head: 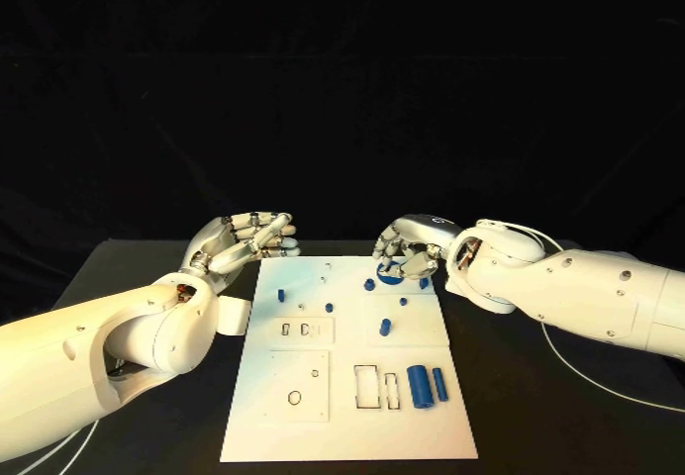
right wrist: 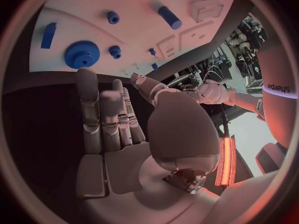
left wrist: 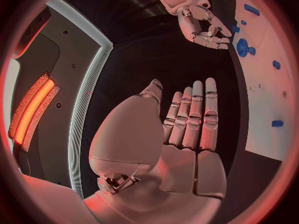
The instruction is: Assemble the parts on the task board
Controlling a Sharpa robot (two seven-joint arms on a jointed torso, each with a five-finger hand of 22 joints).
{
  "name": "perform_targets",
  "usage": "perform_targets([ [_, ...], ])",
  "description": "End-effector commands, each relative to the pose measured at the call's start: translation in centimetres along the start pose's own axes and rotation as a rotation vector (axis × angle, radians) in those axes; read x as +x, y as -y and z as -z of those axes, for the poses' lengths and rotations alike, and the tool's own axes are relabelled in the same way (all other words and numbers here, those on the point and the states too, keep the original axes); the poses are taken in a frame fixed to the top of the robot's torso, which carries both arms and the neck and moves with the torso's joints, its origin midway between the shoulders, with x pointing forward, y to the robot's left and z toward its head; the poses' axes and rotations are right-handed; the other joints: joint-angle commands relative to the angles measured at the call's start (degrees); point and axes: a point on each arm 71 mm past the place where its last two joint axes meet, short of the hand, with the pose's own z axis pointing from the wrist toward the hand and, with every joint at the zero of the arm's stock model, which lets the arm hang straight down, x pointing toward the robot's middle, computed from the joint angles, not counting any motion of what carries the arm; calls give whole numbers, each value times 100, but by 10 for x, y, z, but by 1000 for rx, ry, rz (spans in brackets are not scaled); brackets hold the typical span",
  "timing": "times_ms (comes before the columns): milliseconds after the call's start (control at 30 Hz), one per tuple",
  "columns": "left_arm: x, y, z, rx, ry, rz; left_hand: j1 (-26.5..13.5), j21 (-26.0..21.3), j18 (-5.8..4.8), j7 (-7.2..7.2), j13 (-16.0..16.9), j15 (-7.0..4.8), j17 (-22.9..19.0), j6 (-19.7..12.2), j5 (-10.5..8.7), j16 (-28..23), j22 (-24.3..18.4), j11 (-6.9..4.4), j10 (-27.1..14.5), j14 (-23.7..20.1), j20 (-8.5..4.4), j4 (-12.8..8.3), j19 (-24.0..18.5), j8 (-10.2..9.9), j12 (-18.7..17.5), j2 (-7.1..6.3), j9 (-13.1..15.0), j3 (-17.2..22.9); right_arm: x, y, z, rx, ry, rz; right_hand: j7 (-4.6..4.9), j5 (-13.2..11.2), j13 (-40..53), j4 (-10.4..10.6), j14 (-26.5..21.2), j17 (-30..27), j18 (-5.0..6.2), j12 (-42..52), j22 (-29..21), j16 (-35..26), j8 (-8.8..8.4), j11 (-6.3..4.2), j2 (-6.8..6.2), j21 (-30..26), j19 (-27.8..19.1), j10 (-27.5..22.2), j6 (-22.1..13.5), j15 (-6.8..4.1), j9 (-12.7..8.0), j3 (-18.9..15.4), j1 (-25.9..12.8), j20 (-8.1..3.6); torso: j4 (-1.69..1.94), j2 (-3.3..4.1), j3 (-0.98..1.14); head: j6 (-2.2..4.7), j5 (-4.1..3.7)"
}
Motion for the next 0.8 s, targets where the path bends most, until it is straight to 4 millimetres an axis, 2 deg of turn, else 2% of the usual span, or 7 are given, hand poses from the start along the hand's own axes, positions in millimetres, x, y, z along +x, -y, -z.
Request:
perform_targets([
  [33,5,3,0,7,-35,12,31,12,43,79,5,-7,7,33,14,19,-7,0,55,39,1,32,53,23,-23,2,4,-4,4,-1,-3,34,-57,190,52,2,-20,89,219,1020,-157,14,1200,1025,-92,62,-111,976,193,-218,-105,71,78,19,17,48,19,131,-11,13,-9],
  [100,5,3,0,6,-37,14,27,12,43,80,4,-6,10,30,14,19,-8,1,53,39,0,35,55,21,-27,0,3,-7,5,-3,-4,31,-57,215,63,12,-40,114,260,1511,-229,-24,1831,1484,-156,100,-120,1449,308,-371,-183,105,110,27,52,79,24,165,-12,17,-12],
  [200,6,3,0,6,-40,16,25,11,42,81,4,-6,11,29,14,18,-8,2,52,38,0,36,56,20,-29,0,3,-8,8,-7,-7,26,-63,246,55,9,-37,130,277,1892,-290,-18,2374,1861,-207,116,-145,1861,376,-511,-223,127,170,-5,102,134,42,201,-14,4,-39],
  [500,6,3,0,5,-41,17,13,8,40,90,-1,-2,21,16,14,12,-11,9,40,30,-2,43,62,9,-49,-2,-1,-16,15,-10,-11,21,-80,275,65,26,-37,148,295,2129,-332,-20,2735,2094,-246,141,-134,2126,425,-636,-251,153,225,-26,144,173,71,230,-17,-19,-53],
  [633,6,4,0,7,-40,16,13,8,40,90,-1,-2,21,16,14,12,-11,9,40,30,-2,43,62,9,-49,-2,-1,-16,17,-13,-12,15,-83,278,63,35,-27,158,308,2217,-350,-3,2874,2175,-239,140,-115,2222,460,-622,-222,157,251,-23,157,183,70,245,-15,-34,-50],
  [700,6,5,0,8,-40,16,6,6,39,98,-4,0,28,6,15,9,-13,15,31,26,-2,46,66,2,-62,-3,-4,-21,17,-14,-13,11,-83,278,60,38,-23,162,316,2263,-361,3,2949,2213,-234,139,-109,2272,485,-610,-207,157,262,-20,161,185,63,275,-19,0,-43],
  [800,5,7,0,9,-39,15,6,6,39,98,-4,0,28,6,15,9,-13,15,31,26,-2,46,66,2,-62,-3,-4,-21,18,-16,-14,5,-85,278,56,47,-14,173,321,2300,-370,15,3024,2255,-222,133,-90,2325,502,-580,-173,155,284,-4,169,188,62,283,-14,-40,-30],
])
